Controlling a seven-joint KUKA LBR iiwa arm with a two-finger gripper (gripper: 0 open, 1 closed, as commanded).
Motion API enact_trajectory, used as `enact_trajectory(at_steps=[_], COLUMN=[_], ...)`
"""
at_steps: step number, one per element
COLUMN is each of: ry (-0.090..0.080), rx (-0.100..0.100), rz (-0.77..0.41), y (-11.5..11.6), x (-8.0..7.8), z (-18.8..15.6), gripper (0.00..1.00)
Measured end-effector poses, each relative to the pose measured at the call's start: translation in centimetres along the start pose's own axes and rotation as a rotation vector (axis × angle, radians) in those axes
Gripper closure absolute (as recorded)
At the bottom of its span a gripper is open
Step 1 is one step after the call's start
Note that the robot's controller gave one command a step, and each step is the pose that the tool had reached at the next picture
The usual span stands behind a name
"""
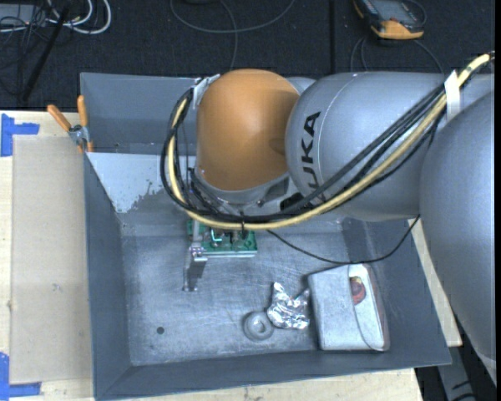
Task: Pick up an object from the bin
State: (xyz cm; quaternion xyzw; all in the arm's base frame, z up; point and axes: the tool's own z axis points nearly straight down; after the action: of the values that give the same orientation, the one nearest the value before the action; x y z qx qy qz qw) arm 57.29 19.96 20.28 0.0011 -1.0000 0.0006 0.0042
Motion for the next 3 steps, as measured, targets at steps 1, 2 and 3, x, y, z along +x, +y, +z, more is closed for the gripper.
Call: enact_trajectory(at_steps=[1, 2, 3], ry=[-0.016, -0.008, -0.003], rx=[-0.006, -0.001, -0.002], rz=[0.344, 0.381, 0.595], y=[-5.9, -11.9, -14.8], x=[-3.9, -5.0, -4.8], z=[13.0, 10.2, 10.4], gripper=[0.0, 0.0, 0.0])
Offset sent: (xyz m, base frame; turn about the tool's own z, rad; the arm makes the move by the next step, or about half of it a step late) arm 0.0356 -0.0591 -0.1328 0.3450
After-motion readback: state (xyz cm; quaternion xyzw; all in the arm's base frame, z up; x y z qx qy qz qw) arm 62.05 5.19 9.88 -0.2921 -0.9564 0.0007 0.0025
